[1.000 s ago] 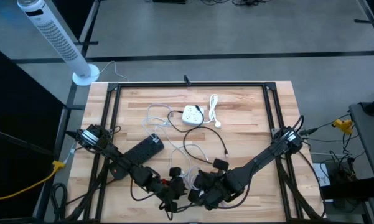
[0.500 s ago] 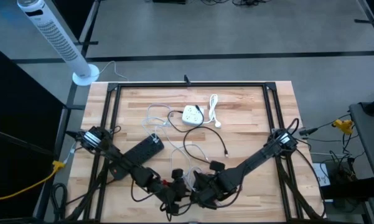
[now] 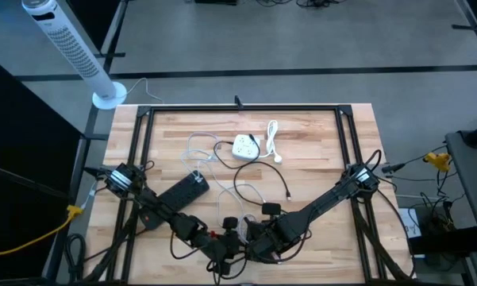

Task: Insert USB
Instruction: Insert the purple charger cable into the bottom black outlet extension

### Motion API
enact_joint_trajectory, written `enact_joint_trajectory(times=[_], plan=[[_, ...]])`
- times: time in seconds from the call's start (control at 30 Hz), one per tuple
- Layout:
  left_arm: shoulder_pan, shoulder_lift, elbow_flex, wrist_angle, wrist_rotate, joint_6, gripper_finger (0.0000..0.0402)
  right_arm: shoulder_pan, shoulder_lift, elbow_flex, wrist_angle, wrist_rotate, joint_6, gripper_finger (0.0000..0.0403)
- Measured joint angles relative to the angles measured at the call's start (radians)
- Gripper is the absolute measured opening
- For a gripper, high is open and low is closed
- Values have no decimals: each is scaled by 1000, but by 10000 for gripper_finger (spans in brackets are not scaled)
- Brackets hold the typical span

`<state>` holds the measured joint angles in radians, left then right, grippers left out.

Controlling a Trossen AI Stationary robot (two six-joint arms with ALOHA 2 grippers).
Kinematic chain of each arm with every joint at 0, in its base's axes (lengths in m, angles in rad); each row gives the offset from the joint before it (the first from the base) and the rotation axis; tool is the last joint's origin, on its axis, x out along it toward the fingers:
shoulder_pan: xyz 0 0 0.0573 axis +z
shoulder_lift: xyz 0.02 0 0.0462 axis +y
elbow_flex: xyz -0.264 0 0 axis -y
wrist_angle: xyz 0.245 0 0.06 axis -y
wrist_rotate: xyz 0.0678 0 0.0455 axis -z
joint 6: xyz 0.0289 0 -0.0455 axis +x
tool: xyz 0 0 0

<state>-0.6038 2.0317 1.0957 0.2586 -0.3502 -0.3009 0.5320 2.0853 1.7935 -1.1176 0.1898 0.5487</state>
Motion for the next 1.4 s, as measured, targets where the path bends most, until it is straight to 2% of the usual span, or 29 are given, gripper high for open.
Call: enact_joint_trajectory(times=[0.27, 0.4, 0.53, 0.63, 0.9, 1.03, 1.2, 1.4], plan=[[7, 3, -4, -189, -14, -33, 63, 0, 0, 0, 5, -4, 0, 13], [9, 8, -13, -166, -72, 16, 63, 0, -1, 0, 9, -6, 0, 13], [20, 12, -16, -113, -82, 90, 72, 0, -1, 0, 10, -8, -1, 13], [39, 14, -17, -80, -84, 88, 95, 0, -2, 0, 16, -15, 0, 13], [60, 14, -18, -52, -77, 79, 199, -1, -2, 0, 35, -33, 9, 13], [59, 14, -18, 1, -50, 79, 236, -2, -2, 0, 35, -33, 39, 13], [56, 14, -18, 54, -24, 75, 251, -2, -5, 0, 35, -37, 66, 13], [55, 14, -18, 50, -24, 58, 243, -2, -4, 0, 38, -36, 69, 13]])
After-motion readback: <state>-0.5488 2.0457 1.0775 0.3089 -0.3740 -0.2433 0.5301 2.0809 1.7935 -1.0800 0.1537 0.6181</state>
